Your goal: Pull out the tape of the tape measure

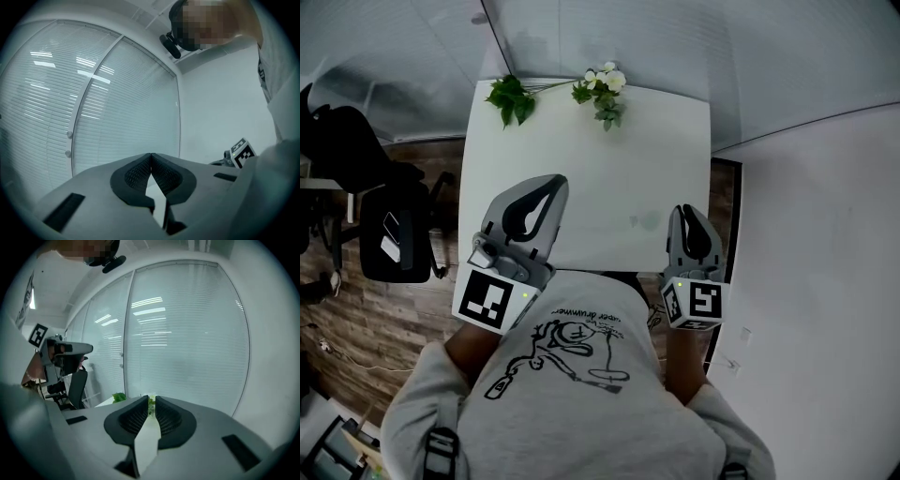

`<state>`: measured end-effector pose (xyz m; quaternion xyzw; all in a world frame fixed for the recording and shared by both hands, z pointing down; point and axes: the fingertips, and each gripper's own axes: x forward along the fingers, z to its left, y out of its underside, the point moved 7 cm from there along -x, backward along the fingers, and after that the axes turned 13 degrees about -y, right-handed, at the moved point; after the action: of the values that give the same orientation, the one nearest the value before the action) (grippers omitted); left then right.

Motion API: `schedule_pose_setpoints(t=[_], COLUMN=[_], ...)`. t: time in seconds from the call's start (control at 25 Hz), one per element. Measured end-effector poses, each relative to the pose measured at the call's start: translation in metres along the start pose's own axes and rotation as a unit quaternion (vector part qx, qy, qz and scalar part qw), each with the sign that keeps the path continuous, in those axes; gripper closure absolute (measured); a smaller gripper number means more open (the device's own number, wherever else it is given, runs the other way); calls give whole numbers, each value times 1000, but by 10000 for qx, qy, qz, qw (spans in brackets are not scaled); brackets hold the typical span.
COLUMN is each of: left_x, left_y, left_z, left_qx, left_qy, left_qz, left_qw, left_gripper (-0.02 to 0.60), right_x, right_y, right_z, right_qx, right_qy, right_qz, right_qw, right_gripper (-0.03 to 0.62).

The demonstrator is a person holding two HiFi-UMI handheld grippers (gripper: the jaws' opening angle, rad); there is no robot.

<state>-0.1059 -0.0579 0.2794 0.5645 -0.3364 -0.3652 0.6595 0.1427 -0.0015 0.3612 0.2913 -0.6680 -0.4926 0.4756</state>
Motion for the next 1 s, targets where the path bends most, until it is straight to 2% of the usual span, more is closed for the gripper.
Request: schedule_pose_setpoints(t=[0.32, 0.56, 0.72, 1.0], left_x=[5, 7, 5, 4], left_y=[7, 10, 11, 14], left_z=[-1, -1, 1, 3], left_qx=[30, 92, 314, 414], left_qy=[36, 61, 110, 112], left_qz=[80, 145, 297, 371], left_qw=[10000, 9998, 9990, 9984], left_gripper=[561, 561, 561, 561], right_x=[5, 16, 23, 35], right_y=[94, 140, 166, 212], right_z=[-17, -27, -28, -30], right_qx=[951, 1058, 1149, 1653], right_qy=[571, 779, 871, 1154], right_qz=[283, 682, 902, 1159], right_qw=[9934, 9890, 9854, 9726], right_gripper=[531, 523, 517, 503])
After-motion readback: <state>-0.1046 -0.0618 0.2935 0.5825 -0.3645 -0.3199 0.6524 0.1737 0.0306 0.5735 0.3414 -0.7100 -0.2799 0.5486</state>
